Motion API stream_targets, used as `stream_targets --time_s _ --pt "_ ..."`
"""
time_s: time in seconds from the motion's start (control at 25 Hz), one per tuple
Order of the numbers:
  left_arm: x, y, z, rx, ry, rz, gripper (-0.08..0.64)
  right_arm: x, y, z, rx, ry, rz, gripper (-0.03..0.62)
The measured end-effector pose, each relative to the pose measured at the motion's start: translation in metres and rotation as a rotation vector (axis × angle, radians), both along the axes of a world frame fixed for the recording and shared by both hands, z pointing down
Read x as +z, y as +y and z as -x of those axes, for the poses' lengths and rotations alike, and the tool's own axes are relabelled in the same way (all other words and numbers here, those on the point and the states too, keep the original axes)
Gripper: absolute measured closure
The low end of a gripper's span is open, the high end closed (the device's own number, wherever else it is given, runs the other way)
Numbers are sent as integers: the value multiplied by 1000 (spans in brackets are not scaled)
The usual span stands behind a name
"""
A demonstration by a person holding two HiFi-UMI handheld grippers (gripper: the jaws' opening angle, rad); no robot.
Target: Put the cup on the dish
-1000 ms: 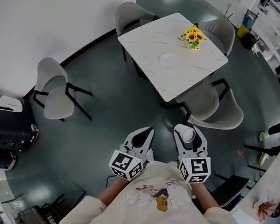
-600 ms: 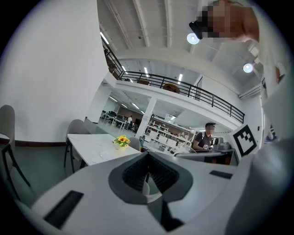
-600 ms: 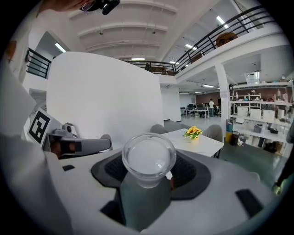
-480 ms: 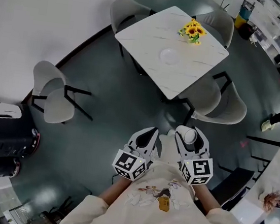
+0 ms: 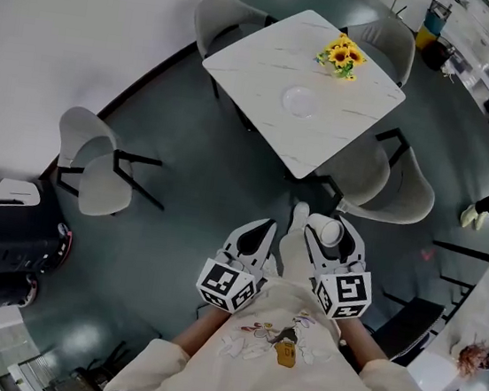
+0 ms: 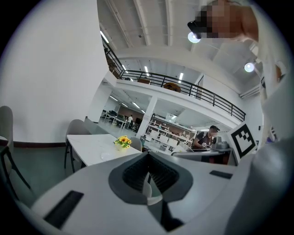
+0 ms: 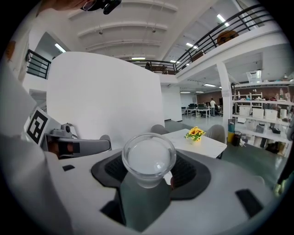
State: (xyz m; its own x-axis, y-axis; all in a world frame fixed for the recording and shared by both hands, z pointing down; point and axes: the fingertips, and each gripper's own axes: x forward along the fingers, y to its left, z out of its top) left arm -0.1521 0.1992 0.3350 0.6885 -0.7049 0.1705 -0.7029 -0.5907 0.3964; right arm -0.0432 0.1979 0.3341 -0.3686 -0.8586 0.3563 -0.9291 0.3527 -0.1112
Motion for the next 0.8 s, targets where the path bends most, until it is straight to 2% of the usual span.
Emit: stream_targets --time_s 0.24,0.52,0.8 --pt "5 -28 -19 24 -13 7 558 3 -25 -13 0 -6 -4 325" --pt "10 -78 -48 38 -29 16 558 10 -76 -37 -1 1 0 325" --pt "3 -138 -78 46 -62 -13 557 8 -130 -59 -36 11 -2 325"
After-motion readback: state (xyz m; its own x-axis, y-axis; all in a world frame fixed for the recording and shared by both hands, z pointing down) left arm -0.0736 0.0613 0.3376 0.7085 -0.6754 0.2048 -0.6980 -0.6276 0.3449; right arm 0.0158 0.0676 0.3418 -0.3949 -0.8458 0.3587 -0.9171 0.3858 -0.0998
